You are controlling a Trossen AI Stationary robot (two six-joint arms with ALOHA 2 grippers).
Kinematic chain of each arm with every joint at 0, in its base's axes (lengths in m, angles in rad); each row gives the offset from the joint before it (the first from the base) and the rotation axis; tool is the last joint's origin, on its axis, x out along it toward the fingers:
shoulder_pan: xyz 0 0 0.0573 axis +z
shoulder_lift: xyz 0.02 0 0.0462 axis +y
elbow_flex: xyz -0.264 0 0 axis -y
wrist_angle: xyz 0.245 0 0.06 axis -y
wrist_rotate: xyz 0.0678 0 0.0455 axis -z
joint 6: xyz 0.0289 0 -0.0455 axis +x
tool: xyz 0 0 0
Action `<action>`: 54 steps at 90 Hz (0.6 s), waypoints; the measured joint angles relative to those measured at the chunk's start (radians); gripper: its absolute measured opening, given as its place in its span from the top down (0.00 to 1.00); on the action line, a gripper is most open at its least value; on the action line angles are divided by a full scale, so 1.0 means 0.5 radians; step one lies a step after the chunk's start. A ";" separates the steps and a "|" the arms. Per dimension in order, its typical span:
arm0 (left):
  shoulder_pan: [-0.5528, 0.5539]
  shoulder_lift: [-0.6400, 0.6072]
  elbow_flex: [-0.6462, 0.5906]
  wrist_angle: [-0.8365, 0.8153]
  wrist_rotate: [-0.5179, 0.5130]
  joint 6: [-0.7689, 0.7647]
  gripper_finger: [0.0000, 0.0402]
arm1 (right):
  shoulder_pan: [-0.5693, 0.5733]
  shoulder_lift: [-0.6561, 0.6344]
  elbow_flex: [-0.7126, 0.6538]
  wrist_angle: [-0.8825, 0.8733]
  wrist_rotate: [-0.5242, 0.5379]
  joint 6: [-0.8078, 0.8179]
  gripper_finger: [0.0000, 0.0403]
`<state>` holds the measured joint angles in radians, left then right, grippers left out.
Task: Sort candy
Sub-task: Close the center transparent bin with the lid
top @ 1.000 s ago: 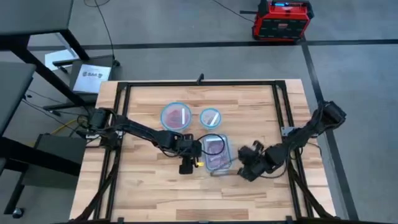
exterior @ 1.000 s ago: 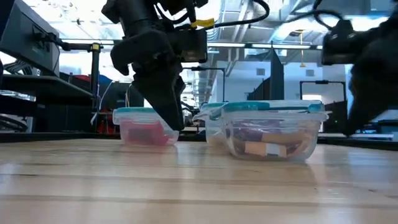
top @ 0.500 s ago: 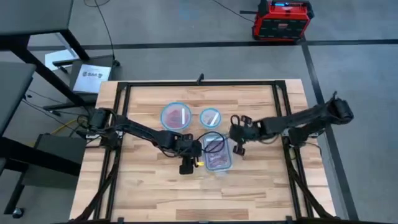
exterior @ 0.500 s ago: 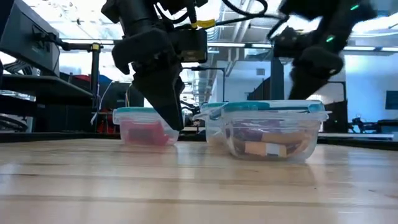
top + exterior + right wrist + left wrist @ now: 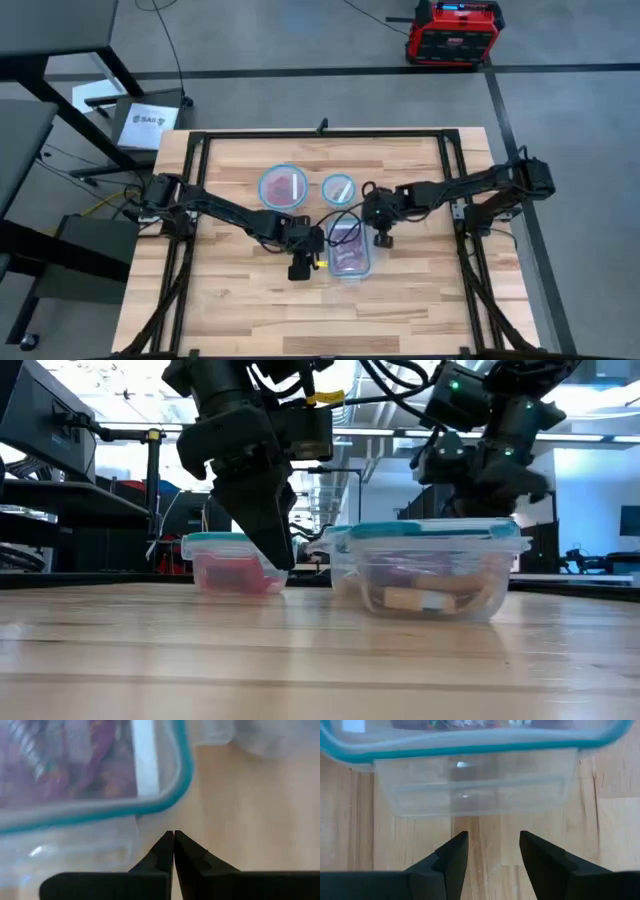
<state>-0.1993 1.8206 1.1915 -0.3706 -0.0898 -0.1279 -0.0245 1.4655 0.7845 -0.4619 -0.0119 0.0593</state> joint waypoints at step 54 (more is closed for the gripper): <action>0.002 0.000 0.000 0.005 0.000 -0.011 0.59 | 0.035 -0.015 0.011 -0.066 -0.132 0.091 1.00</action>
<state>-0.1982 1.8206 1.1915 -0.3683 -0.0900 -0.1335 -0.0068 1.4579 0.7898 -0.4948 -0.0779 0.1047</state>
